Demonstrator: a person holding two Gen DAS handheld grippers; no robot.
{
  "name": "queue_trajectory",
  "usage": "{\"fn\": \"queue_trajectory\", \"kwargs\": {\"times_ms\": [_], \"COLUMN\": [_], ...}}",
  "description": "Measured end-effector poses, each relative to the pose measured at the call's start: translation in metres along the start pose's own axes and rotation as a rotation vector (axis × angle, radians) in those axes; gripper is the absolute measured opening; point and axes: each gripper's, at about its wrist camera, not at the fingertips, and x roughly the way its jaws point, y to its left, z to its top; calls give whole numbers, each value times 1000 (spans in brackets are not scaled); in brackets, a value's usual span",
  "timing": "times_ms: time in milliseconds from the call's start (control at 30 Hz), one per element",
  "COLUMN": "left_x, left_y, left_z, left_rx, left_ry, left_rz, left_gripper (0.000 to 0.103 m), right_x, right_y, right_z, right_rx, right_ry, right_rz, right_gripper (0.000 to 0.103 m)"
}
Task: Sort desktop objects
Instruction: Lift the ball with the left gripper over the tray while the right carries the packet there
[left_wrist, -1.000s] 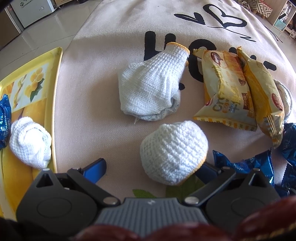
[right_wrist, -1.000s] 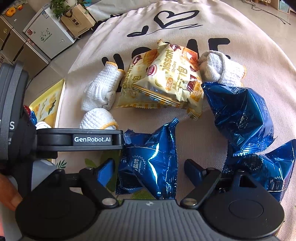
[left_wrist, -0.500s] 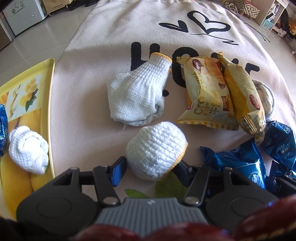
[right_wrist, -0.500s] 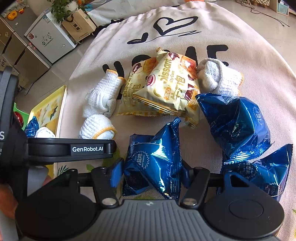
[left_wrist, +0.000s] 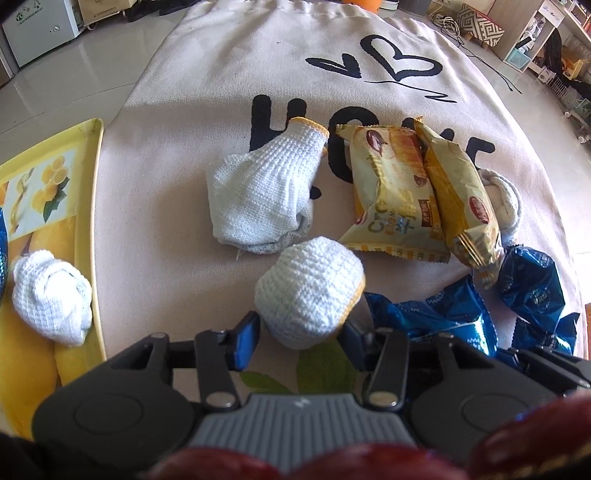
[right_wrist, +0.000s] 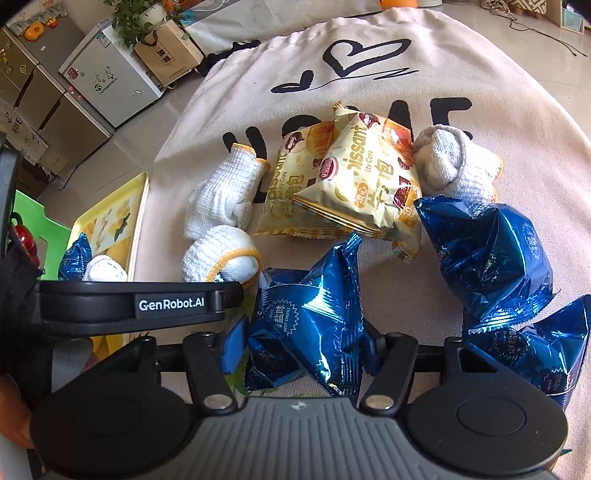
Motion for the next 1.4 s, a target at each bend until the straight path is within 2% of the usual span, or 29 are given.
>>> {"fn": "queue_trajectory", "kwargs": {"times_ms": [133,167,200,333,367,533,633,667,733,800,833,867,900,1000,1133,1400], "left_x": [-1,1,6,19,21,29,29,28,25,19,17,15,13,8,-4,-12], "left_y": [-3,-3,-2,-7,-7,-14,-15,-16,-17,-19,-20,-21,-20,-21,-18,4], "left_z": [-1,0,2,2,2,5,3,4,4,5,5,6,7,7,11,14], "left_rx": [29,31,33,18,12,32,30,30,34,55,65,66,60,40,46,-24], "left_ry": [-44,-47,-47,-11,-5,-12,-15,-14,-30,-46,-50,-51,-47,-33,-66,-85], "left_rz": [28,29,27,50,54,113,116,115,118,107,93,77,65,50,52,49], "left_gripper": [82,96,99,99,102,102,102,102,93,70,65,53,50,50,50,50], "right_x": [4,4,5,3,3,3,3,3,2,0,0,0,1,0,1,3], "right_y": [-1,-2,-3,-9,-10,-13,-14,-14,-14,-13,-13,-12,-10,-5,6,28], "right_z": [2,2,2,-1,-2,-2,-3,-3,-3,-4,-4,-4,-4,-4,-3,-3], "right_rx": [3,5,7,23,25,34,36,37,33,27,27,26,23,12,-5,-10], "right_ry": [7,8,10,19,21,23,30,31,29,23,21,19,17,13,13,24], "right_rz": [-14,-17,-19,-14,-14,-14,-14,-14,-15,-15,-13,-11,-7,5,36,98], "right_gripper": [61,61,61,61,61,61,61,61,61,61,61,60,60,60,60,60]}}
